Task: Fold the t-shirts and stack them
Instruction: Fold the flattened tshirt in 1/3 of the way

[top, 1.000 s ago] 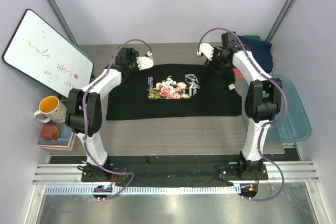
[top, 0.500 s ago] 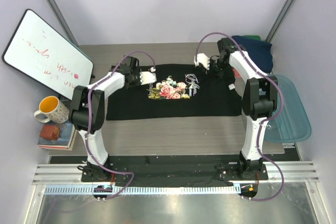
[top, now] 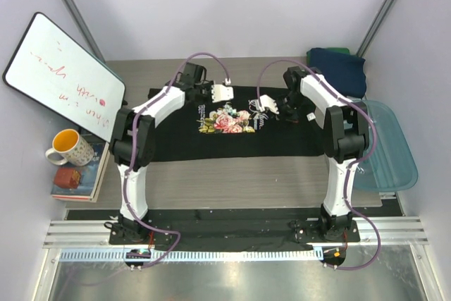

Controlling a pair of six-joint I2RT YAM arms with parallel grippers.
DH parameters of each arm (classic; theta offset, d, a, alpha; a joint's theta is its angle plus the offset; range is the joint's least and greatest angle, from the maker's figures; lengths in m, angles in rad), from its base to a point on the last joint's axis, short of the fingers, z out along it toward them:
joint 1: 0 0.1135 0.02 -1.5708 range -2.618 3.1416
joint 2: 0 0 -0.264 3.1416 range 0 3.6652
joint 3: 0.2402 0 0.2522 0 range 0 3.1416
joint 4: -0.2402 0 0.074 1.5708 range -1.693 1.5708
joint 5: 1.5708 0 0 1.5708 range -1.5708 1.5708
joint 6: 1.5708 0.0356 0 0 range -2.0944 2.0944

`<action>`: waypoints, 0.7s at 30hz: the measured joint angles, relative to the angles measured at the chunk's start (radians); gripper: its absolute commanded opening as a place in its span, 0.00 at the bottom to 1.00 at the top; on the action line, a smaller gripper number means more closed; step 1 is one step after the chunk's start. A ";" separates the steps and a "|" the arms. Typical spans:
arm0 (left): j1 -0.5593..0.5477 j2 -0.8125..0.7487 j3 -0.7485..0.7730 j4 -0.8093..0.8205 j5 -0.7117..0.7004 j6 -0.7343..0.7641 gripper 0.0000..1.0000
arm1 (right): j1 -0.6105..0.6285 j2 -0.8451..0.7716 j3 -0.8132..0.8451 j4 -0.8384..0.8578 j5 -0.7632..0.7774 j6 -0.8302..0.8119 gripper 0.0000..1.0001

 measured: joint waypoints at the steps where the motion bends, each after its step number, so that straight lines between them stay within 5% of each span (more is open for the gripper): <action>1: -0.005 0.023 0.011 0.002 0.013 -0.002 0.00 | 0.001 0.000 -0.001 0.001 0.000 0.000 0.01; 11: -0.046 0.138 0.047 0.002 0.124 -0.035 0.00 | 0.015 0.000 -0.020 0.023 0.000 0.004 0.01; 21: -0.084 0.198 0.052 0.085 -0.010 0.010 0.00 | 0.022 0.024 -0.052 0.046 0.014 0.011 0.01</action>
